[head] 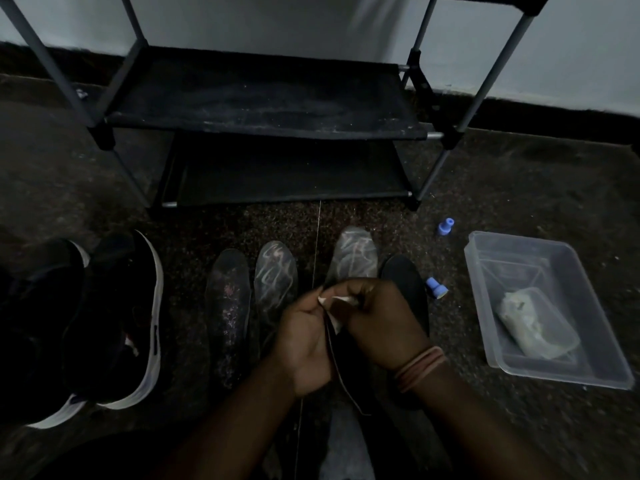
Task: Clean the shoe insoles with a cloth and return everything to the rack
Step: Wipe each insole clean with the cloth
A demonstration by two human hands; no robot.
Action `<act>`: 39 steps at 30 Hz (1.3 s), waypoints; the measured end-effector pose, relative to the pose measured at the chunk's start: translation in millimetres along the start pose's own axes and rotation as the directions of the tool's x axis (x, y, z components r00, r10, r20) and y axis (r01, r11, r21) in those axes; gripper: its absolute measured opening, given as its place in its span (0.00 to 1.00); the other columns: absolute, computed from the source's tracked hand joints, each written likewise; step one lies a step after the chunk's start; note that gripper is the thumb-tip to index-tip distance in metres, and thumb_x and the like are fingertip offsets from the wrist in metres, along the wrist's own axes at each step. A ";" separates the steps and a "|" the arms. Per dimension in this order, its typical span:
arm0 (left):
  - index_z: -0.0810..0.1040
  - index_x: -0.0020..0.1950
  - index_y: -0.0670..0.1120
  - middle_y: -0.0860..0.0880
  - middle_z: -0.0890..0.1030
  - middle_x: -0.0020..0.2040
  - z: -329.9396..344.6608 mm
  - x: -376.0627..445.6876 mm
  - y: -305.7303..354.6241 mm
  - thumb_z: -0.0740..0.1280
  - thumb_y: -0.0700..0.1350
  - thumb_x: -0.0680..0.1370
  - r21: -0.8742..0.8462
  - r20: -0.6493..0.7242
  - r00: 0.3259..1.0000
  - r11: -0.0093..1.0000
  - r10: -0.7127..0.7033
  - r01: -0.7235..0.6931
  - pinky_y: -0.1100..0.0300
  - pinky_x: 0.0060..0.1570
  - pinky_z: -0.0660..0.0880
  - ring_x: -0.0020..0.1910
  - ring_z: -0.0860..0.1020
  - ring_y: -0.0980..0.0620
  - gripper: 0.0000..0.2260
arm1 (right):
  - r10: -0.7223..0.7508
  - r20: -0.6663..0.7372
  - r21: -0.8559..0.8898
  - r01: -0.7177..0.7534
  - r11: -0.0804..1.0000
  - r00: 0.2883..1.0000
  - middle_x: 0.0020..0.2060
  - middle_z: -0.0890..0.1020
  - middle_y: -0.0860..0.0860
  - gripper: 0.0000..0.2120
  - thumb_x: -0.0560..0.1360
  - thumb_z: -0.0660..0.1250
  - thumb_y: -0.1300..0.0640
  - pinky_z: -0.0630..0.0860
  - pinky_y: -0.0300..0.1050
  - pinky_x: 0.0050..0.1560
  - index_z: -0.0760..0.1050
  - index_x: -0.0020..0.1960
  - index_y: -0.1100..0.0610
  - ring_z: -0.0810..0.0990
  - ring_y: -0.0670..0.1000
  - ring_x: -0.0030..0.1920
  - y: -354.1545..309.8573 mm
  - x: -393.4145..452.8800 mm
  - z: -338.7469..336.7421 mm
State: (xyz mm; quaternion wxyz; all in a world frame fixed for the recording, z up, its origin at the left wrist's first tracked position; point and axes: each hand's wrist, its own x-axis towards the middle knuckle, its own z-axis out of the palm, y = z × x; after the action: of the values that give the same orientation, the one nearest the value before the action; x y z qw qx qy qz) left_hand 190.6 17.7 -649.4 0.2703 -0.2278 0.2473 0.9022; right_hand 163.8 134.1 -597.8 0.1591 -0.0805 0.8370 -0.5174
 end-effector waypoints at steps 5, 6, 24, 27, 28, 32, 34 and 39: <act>0.77 0.62 0.33 0.34 0.81 0.58 -7.3 2.6 9.1 0.55 0.52 0.79 -0.180 -0.041 0.997 0.981 0.067 -0.074 0.45 0.68 0.70 0.59 0.80 0.38 0.26 | -0.044 0.127 -0.099 0.056 0.994 0.991 0.42 0.86 0.44 0.05 0.76 0.70 0.58 0.81 0.42 0.51 0.84 0.47 0.51 0.84 0.40 0.44 3.2 -3.3 7.5; 0.75 0.67 0.32 0.33 0.79 0.63 -9.0 3.5 11.7 0.56 0.53 0.78 -0.202 -0.067 0.994 0.974 0.085 -0.097 0.44 0.71 0.67 0.65 0.77 0.37 0.28 | -0.038 0.180 -0.117 0.060 0.991 0.983 0.42 0.86 0.44 0.05 0.75 0.70 0.57 0.80 0.43 0.52 0.84 0.47 0.50 0.84 0.40 0.44 3.7 -4.1 9.3; 0.79 0.68 0.42 0.39 0.80 0.66 0.3 5.8 2.1 0.52 0.77 0.73 -0.023 -0.073 0.991 0.994 0.109 -0.111 0.45 0.72 0.68 0.66 0.78 0.42 0.44 | -0.297 0.023 -0.360 0.286 0.888 0.954 0.44 0.82 0.46 0.08 0.74 0.66 0.59 0.77 0.49 0.49 0.82 0.46 0.50 0.81 0.45 0.46 3.8 -9.3 14.8; 0.82 0.62 0.49 0.44 0.83 0.62 15.0 1.6 -6.9 0.47 0.74 0.76 0.081 -0.054 0.996 0.994 0.073 -0.068 0.50 0.62 0.75 0.60 0.82 0.48 0.38 | -0.316 -0.214 -0.521 0.166 0.837 0.924 0.40 0.79 0.50 0.08 0.76 0.66 0.60 0.76 0.53 0.44 0.80 0.40 0.52 0.78 0.51 0.41 14.1 -1.4 -4.8; 0.81 0.63 0.51 0.45 0.83 0.63 17.3 1.5 -10.6 0.47 0.74 0.76 0.110 -0.058 0.997 0.993 0.058 -0.052 0.51 0.62 0.75 0.61 0.82 0.49 0.37 | -0.305 -0.271 -0.561 0.108 0.821 0.913 0.37 0.77 0.51 0.10 0.76 0.66 0.60 0.75 0.54 0.41 0.77 0.37 0.52 0.77 0.52 0.39 13.3 -1.1 -8.4; 0.81 0.64 0.45 0.42 0.83 0.62 9.5 1.3 -6.8 0.51 0.73 0.75 0.080 -0.113 0.986 0.990 0.124 -0.116 0.51 0.64 0.75 0.61 0.82 0.47 0.38 | -0.278 -0.046 -0.414 0.235 0.879 0.959 0.39 0.82 0.49 0.07 0.73 0.68 0.63 0.77 0.47 0.45 0.82 0.41 0.54 0.80 0.47 0.41 -2.9 -9.6 8.8; 0.81 0.64 0.44 0.42 0.84 0.60 7.8 1.6 -3.5 0.51 0.72 0.76 0.101 -0.095 0.985 0.986 0.143 -0.133 0.51 0.62 0.76 0.60 0.82 0.46 0.38 | -0.269 -0.014 -0.389 0.242 0.889 0.963 0.40 0.83 0.49 0.07 0.73 0.67 0.62 0.76 0.47 0.46 0.82 0.41 0.54 0.80 0.47 0.42 -3.6 -8.0 7.1; 0.77 0.70 0.50 0.46 0.81 0.65 17.4 0.3 -15.6 0.53 0.71 0.76 0.179 -0.079 0.994 0.982 0.074 -0.058 0.49 0.66 0.74 0.65 0.79 0.48 0.34 | -0.214 -0.311 -0.600 -0.017 0.800 0.926 0.36 0.76 0.54 0.14 0.77 0.60 0.53 0.73 0.56 0.44 0.75 0.34 0.53 0.75 0.54 0.41 15.5 0.5 -14.2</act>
State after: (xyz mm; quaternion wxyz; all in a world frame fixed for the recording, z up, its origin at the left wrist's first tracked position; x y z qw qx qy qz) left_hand 194.9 39.1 -641.0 0.2485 -0.2330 0.3448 0.8747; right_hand 158.8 152.9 -605.8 -0.0594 -0.0732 0.9653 -0.2437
